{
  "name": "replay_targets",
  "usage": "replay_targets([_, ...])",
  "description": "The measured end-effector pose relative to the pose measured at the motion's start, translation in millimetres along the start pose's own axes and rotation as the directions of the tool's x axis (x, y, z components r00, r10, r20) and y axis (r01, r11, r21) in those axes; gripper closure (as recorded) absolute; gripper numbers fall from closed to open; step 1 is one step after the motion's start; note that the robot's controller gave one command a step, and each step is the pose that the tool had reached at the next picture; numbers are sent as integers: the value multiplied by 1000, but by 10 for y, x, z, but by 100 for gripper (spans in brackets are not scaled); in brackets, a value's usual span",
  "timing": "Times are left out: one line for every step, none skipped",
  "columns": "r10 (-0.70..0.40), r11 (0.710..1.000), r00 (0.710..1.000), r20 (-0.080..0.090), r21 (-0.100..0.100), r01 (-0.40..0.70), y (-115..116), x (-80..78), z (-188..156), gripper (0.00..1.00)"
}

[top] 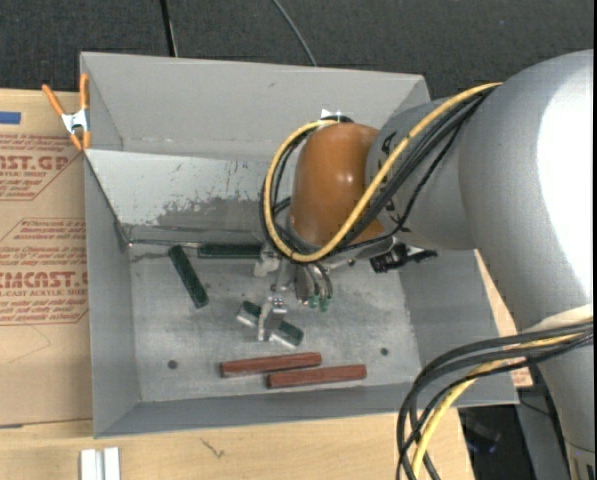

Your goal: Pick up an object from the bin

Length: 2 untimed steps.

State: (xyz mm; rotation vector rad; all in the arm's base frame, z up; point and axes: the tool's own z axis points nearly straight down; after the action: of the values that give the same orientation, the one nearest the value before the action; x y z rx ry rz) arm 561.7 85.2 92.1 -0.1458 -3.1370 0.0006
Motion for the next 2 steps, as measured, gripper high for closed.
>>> replay_targets([8, 1000, 1000, 5, -3, -8, 25, 12, -421, 0])
replay_targets([160, 987, 987, 9, -5, -160, -48, 22, 176, 0])
